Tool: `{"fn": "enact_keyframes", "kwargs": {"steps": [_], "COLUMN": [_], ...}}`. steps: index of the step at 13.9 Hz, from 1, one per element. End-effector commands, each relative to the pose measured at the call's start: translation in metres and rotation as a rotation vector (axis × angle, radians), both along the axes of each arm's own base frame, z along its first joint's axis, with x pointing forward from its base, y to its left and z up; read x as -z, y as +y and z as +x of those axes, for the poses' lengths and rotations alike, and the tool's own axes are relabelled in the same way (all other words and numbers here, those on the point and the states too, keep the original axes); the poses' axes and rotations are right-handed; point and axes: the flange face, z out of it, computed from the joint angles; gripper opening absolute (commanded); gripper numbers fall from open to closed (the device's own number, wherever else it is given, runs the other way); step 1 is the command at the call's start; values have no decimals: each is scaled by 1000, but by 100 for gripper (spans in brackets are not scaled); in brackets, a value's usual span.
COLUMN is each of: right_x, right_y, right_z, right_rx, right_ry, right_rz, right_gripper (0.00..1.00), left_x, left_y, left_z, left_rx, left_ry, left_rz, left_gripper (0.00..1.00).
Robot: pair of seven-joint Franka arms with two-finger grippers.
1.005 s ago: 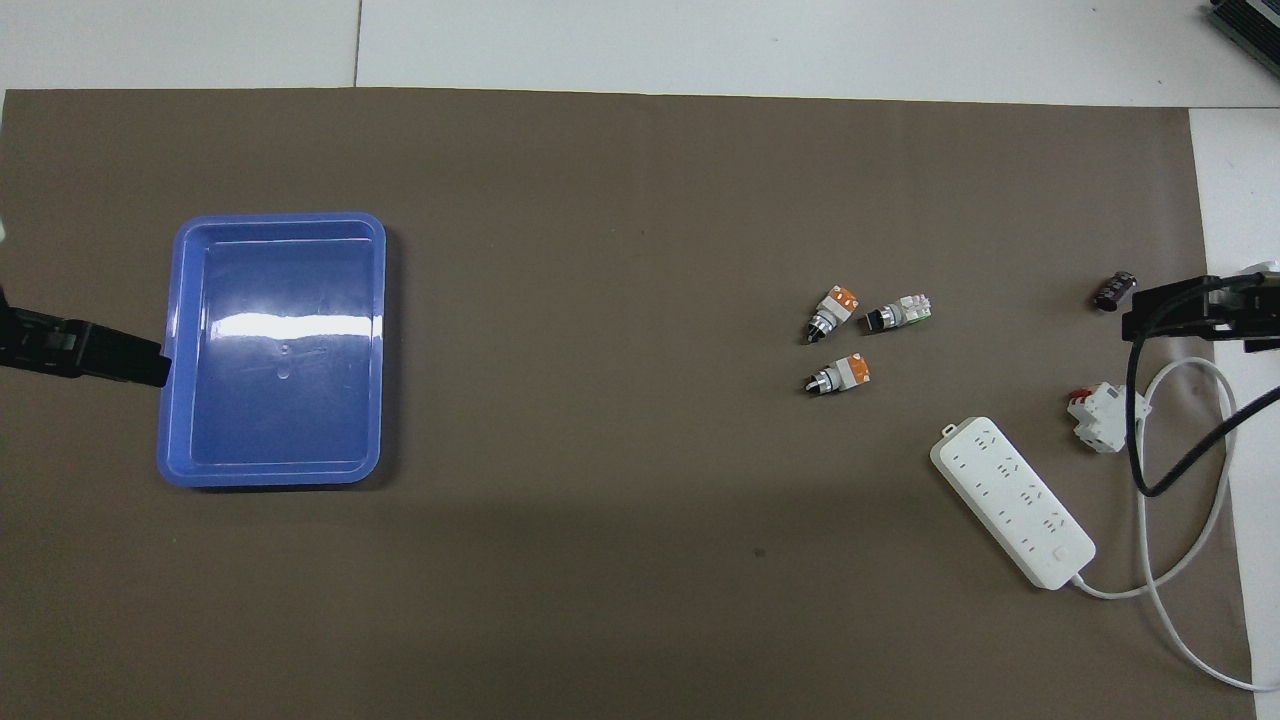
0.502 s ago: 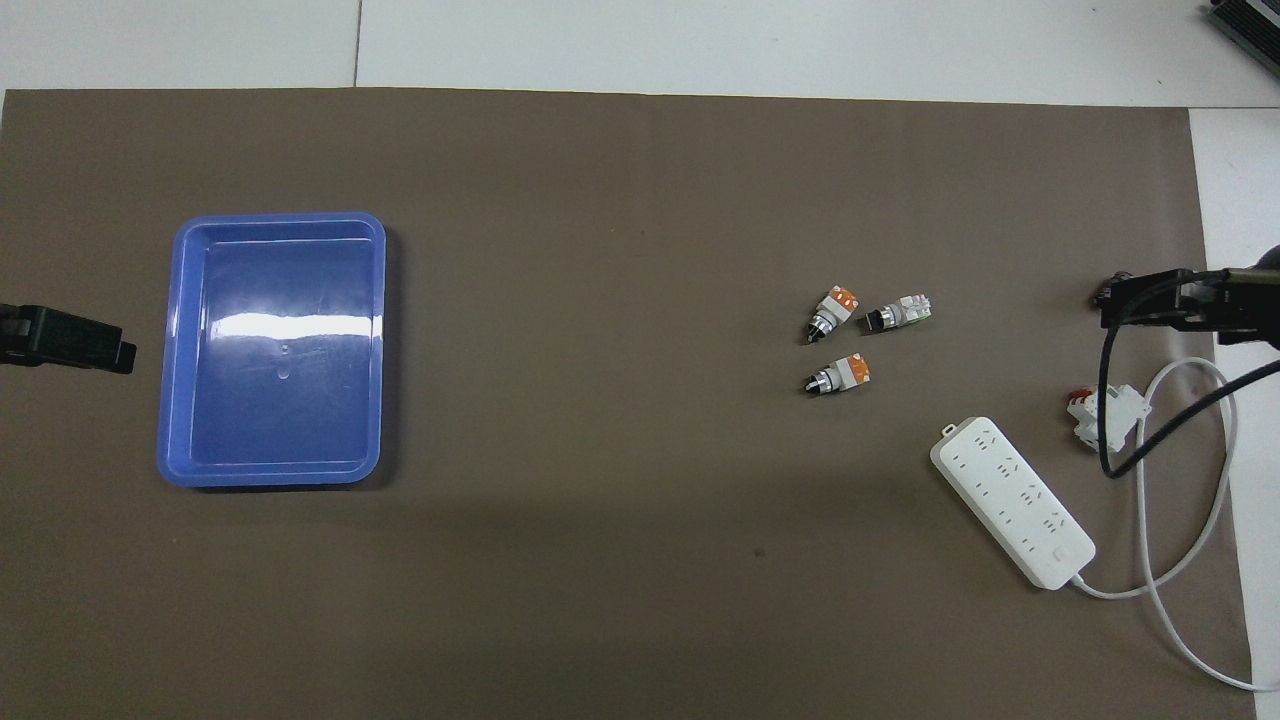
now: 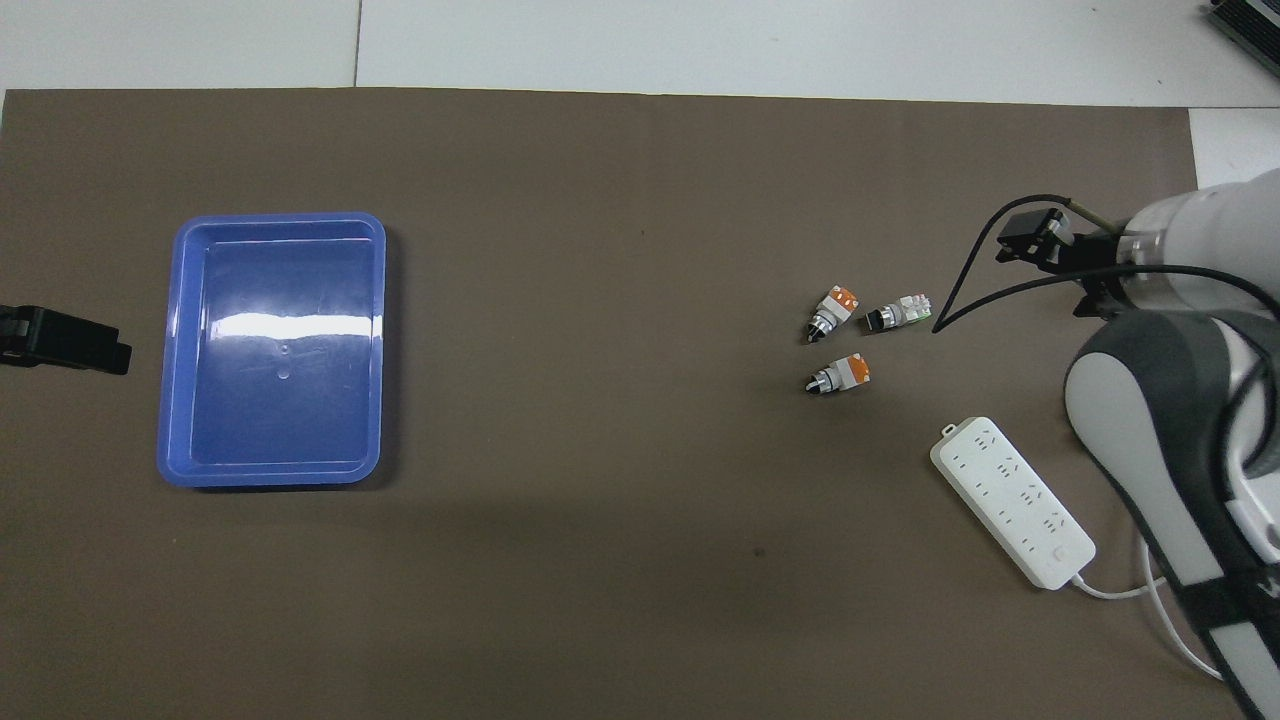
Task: Turn and place switch with both arms
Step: 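Grasp the orange-and-white switch farthest from the robot with the right gripper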
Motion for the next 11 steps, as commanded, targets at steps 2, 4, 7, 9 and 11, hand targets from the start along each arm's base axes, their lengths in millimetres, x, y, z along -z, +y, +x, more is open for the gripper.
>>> {"fn": "enact_keyframes", "kwargs": {"steps": [2,4,7,9,11], "right_x": [78,106,131,148,164], "right_y": [7,8,9,7,8], "right_z": [34,40,32,22,23], "right_rx": [210,303,367,367,383], "right_ry": [-15,5,54,71,71], "right_rz": [51,124,197,190,192], "right_gripper": [100,100,100,100,100], "left_x": [0,-1,-1,-1,-1], "left_y": [2,1,1,0,0], "left_z": [-5,-5,-5,-5,-5], "left_rx": [-13,-12,-15,-12,-10], "left_ry": [4,5,5,4,4], "left_rz": [21,21,21,23,21], "left_gripper": [100,100,100,100,100]}}
